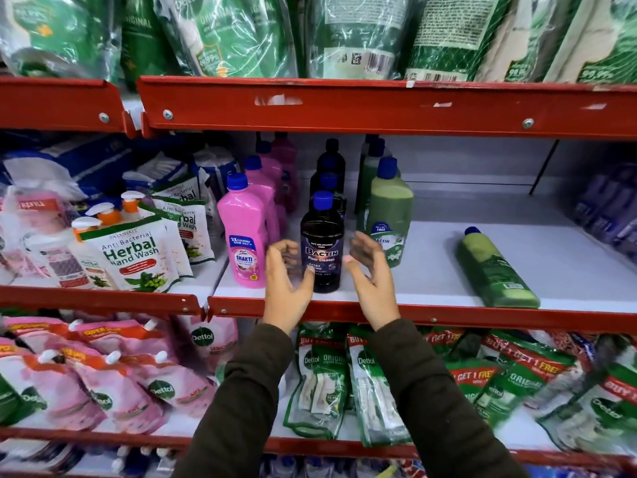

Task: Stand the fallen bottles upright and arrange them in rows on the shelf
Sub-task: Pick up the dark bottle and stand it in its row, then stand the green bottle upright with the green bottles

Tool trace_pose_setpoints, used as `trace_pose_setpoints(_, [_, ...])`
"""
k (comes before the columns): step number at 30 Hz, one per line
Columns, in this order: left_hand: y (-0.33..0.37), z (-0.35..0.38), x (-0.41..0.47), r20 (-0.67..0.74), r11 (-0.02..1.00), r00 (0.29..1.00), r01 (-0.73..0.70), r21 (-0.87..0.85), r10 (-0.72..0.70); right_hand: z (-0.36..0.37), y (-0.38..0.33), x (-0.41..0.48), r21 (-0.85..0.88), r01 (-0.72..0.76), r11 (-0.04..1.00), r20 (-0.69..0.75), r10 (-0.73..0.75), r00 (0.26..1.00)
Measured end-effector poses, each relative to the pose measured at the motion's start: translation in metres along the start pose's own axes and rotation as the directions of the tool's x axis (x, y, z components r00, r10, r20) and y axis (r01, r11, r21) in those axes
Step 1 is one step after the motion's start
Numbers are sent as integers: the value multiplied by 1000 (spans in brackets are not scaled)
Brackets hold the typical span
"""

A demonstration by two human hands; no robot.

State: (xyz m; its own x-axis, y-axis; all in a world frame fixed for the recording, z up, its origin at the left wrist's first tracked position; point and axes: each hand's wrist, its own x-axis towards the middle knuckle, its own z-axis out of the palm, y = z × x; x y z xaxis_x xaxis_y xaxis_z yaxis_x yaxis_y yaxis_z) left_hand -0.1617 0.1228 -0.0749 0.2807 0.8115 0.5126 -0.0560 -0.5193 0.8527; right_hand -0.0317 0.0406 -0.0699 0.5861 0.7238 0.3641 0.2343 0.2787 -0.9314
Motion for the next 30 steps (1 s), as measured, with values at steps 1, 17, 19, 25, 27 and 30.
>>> trace_pose_setpoints(1, [4, 4, -6, -32, 999, 999, -41, -9, 41, -8, -2, -3, 7, 22, 1000, -67, -22, 998])
trace_pose_setpoints(17, [44, 260, -15, 542, 875, 691, 427, 227, -478, -243, -7, 21, -750, -546, 374, -479, 264, 837])
trace_pose_setpoints(19, [43, 276, -16, 547, 864, 670, 418, 281, -502, -256, -4, 26, -750, -502, 432, -372, 352, 859])
trace_pose_setpoints(25, [42, 279, -23, 555, 861, 691, 500, 96, -463, -273, 1, 30, -425, -464, 777, -243, 396, 886])
trace_pose_setpoints(27, [48, 267, -21, 538, 889, 739, 457, 46, -407, -266, -4, 26, -301, -402, 865, -199, 355, 914])
trace_pose_setpoints(30, [54, 236, -19, 461, 963, 854, 270, 6, -242, -241, -19, 19, -211, -271, 939, -135, 247, 960])
